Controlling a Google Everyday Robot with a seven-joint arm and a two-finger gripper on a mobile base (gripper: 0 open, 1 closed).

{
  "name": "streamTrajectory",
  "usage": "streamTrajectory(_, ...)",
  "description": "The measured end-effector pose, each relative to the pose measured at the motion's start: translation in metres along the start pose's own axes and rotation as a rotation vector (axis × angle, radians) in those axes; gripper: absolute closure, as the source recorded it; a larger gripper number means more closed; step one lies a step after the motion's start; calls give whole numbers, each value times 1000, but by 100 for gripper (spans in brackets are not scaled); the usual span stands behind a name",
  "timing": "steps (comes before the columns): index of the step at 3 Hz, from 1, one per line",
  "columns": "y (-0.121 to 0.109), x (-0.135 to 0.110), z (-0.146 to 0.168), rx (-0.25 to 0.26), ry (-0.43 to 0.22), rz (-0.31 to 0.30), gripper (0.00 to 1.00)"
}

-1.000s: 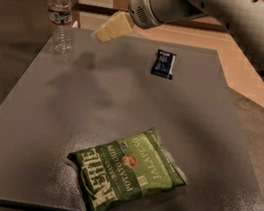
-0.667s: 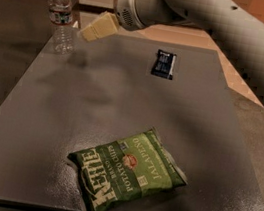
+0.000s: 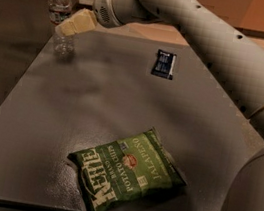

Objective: Move water bottle near rxbar blueberry

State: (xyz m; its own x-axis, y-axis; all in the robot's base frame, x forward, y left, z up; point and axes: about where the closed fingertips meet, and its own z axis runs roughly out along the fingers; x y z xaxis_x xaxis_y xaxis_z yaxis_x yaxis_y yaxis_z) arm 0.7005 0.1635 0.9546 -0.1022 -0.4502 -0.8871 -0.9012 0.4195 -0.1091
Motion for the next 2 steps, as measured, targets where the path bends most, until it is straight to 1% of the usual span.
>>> streamTrajectory(2,3,-15,42,-21,-14,33,0)
